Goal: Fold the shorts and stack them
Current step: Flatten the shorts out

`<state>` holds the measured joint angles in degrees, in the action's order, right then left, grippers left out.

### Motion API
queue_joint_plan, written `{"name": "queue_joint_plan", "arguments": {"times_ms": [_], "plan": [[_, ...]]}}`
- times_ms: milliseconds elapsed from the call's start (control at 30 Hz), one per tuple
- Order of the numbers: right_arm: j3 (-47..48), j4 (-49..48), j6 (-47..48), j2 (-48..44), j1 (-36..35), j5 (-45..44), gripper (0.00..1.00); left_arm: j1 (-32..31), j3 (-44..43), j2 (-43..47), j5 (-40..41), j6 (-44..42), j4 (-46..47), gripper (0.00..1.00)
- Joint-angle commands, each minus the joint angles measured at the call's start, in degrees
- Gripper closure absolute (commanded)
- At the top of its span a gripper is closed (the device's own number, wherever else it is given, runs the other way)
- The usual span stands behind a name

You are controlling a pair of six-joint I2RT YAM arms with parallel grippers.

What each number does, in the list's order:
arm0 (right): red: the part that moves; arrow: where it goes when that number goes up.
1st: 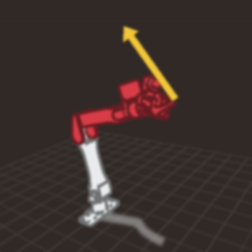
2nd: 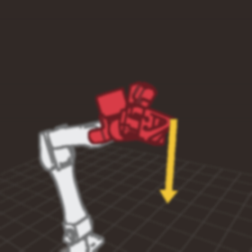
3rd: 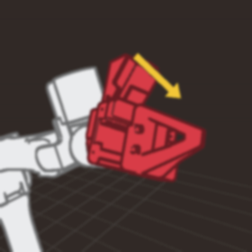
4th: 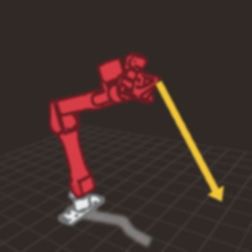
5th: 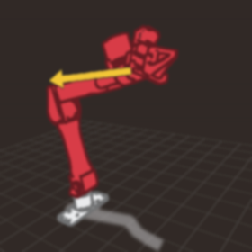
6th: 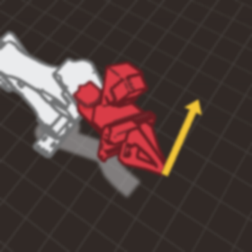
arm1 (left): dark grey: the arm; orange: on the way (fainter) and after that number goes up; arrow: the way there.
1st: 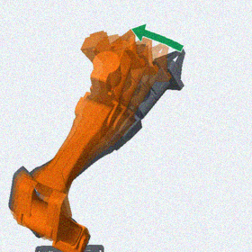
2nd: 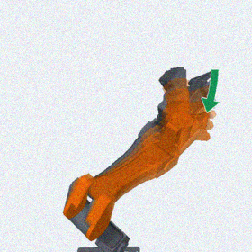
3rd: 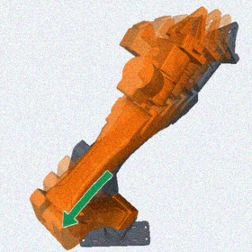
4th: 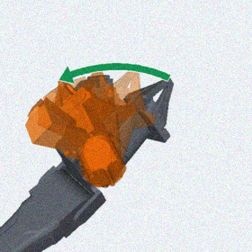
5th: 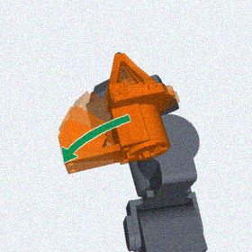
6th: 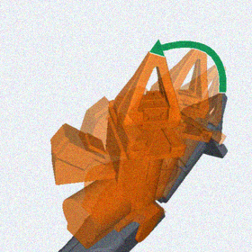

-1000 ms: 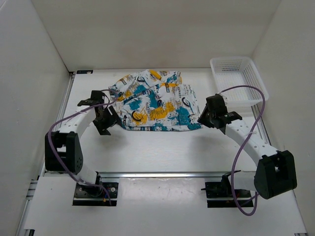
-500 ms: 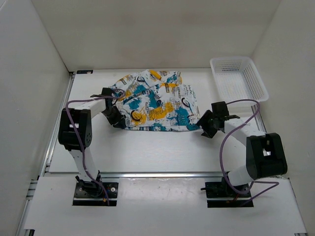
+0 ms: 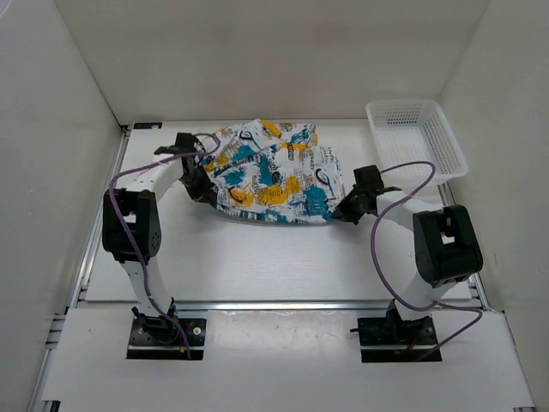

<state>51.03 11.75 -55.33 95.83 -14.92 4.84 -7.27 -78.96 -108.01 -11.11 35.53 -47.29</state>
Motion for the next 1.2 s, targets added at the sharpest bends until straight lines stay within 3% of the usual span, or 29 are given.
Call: {"name": "queue_joint_plan", "arguments": {"times_ms": [0, 133, 233, 267, 333, 367, 433, 500, 533, 600, 633, 900, 933, 1033, 1167], "plan": [[6.0, 2.9, 0.0, -4.4, 0.1, -5.1, 1.0, 0.0, -12.3, 4.5, 3.3, -5.7, -7.9, 0.9], [7.8, 5.9, 2.1, -11.4, -1.2, -8.3, 1.0, 0.0, -21.1, 7.2, 4.8, -8.8, -14.7, 0.9], [3.9, 6.7, 4.2, -18.1, -2.3, -11.3, 1.0, 0.0, -19.2, 11.5, 6.9, -10.1, -15.9, 0.9], [2.2, 7.2, 4.9, -19.8, -3.2, -11.9, 1.0, 0.0, -17.7, 12.6, 7.4, -10.1, -16.8, 0.85], [-1.8, 8.0, 6.5, -24.0, -4.2, -13.2, 1.0, 0.0, -10.0, 16.1, 5.5, -10.9, -15.8, 0.53], [-6.5, 8.6, 6.5, -25.2, -4.9, -13.7, 1.0, 0.0, -6.3, 17.5, 3.0, -10.9, -14.7, 0.24], [-11.4, 8.6, 5.8, -27.6, -4.9, -13.1, 1.0, -0.6, 3.6, 20.2, 2.0, -9.7, -10.0, 0.13], [-16.3, 8.6, 3.9, -29.1, -4.9, -12.3, 0.95, -0.6, 8.5, 20.8, 2.0, -8.3, -7.7, 0.13], [-17.4, 8.6, 3.2, -29.6, -4.9, -12.3, 0.81, -0.6, 10.1, 20.8, 2.0, -7.8, -6.3, 0.14], [-18.9, 8.6, 2.5, -31.6, -4.9, -12.3, 0.68, -0.6, 13.4, 21.3, 2.0, -6.4, -5.8, 0.17], [-19.5, 9.3, 2.5, -32.3, -4.9, -12.3, 0.57, -0.6, 14.0, 22.2, 2.5, -5.7, -5.2, 0.17], [-18.2, 14.4, 6.1, -38.3, -4.9, -15.1, 0.45, -0.6, 19.3, 25.1, 4.5, -0.4, 0.0, 0.16], [-18.2, 15.1, 5.6, -38.9, -4.9, -15.1, 0.45, -0.6, 20.0, 24.3, 4.5, -0.4, 1.1, 0.16], [-18.2, 15.1, 4.3, -39.4, -4.3, -13.5, 0.33, -0.6, 18.4, 19.2, 3.9, 0.3, 3.4, 0.16], [-19.5, 15.1, 3.7, -39.9, -3.6, -10.9, 0.25, -0.6, 13.1, 11.3, 2.4, 0.3, 5.3, 0.05]]}}
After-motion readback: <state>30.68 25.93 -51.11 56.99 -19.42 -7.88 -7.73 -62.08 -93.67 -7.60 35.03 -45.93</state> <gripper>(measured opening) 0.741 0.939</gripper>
